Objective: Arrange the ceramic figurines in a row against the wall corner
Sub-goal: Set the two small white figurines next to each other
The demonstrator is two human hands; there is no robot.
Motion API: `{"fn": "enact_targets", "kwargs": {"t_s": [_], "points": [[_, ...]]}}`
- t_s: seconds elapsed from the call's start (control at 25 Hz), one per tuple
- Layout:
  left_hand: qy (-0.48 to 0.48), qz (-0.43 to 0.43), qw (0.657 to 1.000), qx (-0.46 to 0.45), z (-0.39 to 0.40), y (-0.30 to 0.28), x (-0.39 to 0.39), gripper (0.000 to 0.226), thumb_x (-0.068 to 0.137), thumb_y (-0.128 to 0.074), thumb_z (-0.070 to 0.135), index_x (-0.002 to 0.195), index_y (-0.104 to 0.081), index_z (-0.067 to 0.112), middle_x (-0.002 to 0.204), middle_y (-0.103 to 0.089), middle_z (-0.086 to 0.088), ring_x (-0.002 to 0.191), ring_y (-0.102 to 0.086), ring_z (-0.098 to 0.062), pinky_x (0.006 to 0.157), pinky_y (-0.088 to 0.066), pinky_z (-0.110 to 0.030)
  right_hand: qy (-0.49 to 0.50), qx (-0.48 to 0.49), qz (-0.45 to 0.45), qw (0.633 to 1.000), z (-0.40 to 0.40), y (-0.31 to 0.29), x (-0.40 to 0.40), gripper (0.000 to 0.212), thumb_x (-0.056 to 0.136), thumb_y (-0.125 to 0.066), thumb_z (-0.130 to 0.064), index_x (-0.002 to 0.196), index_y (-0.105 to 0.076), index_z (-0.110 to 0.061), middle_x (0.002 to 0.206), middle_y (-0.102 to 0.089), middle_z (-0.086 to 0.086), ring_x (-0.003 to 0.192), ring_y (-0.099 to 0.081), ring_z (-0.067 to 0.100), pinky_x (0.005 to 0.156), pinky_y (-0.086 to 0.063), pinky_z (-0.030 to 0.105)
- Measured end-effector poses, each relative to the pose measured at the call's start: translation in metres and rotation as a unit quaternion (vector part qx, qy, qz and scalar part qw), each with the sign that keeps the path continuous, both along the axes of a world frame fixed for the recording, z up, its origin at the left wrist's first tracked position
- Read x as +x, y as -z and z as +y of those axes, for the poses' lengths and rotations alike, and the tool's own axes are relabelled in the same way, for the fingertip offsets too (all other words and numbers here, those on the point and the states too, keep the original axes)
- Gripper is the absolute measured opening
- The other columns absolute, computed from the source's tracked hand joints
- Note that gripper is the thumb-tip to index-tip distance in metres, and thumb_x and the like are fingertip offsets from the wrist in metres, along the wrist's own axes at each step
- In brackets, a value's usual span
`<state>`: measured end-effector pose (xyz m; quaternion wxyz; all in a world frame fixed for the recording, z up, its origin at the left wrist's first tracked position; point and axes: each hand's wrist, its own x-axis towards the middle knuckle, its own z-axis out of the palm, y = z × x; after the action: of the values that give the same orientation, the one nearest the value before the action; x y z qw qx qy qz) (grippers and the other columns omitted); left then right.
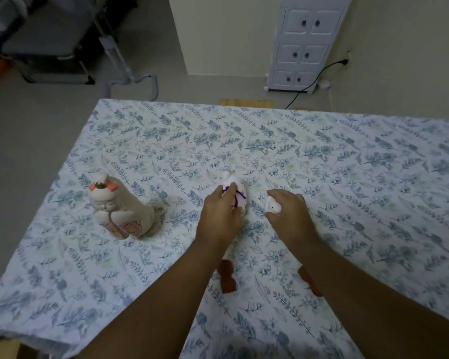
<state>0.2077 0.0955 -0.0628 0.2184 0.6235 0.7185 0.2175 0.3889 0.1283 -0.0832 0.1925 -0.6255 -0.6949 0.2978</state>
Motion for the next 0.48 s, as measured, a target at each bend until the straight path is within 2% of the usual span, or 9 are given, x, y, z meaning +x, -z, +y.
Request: {"fn": "enact_targets", "kwargs": {"t_s": [0.12, 0.28, 0.4, 0.48], "points": [[0.025, 0.051, 0.998, 0.013, 0.0, -0.001, 0.013, 0.054, 0.091, -0.064, 0.017, 0.143, -0.052, 0.014, 0.135, -0.056, -0.019, 0.116, -0.054, -0.038, 0.089, -0.052, -0.045, -0.024, -0.005, -0.039, 0.999, -0.004, 0.006, -0.006, 0.059, 0.081, -0.079, -0.007, 0.136, -0.059, -0.011, 0.138, -0.059, 0.007, 0.13, -0.045, 0.032, 0.106, -0.039, 0.036], [0.038, 0.053, 0.998, 0.011, 0.005, 0.004, 0.025, 0.049, 0.089, -0.056, 0.004, 0.137, -0.056, 0.015, 0.132, -0.052, -0.02, 0.102, -0.058, -0.039, 0.075, -0.057, -0.044, -0.03, 0.008, 0.011, 0.999, -0.006, 0.014, -0.007, 0.058, 0.081, -0.077, -0.002, 0.136, -0.058, -0.009, 0.138, -0.059, 0.009, 0.131, -0.052, 0.027, 0.111, -0.042, 0.038], [0.039, 0.06, 0.997, -0.011, 0.005, 0.001, 0.026, 0.053, 0.091, -0.056, 0.006, 0.142, -0.051, 0.018, 0.139, -0.047, -0.02, 0.107, -0.055, -0.039, 0.079, -0.058, -0.05, -0.031, 0.006, 0.027, 0.999, -0.008, 0.014, -0.004, 0.057, 0.082, -0.076, -0.004, 0.134, -0.057, -0.01, 0.135, -0.061, 0.009, 0.128, -0.055, 0.026, 0.108, -0.046, 0.043], [0.053, 0.048, 0.997, -0.02, 0.002, -0.007, 0.024, 0.066, 0.092, -0.061, 0.014, 0.152, -0.037, 0.026, 0.146, -0.041, -0.018, 0.12, -0.051, -0.038, 0.088, -0.056, -0.049, -0.043, -0.007, 0.042, 0.998, -0.009, 0.01, -0.002, 0.061, 0.082, -0.079, -0.015, 0.138, -0.054, -0.012, 0.137, -0.059, 0.009, 0.129, -0.054, 0.027, 0.107, -0.047, 0.046]]}}
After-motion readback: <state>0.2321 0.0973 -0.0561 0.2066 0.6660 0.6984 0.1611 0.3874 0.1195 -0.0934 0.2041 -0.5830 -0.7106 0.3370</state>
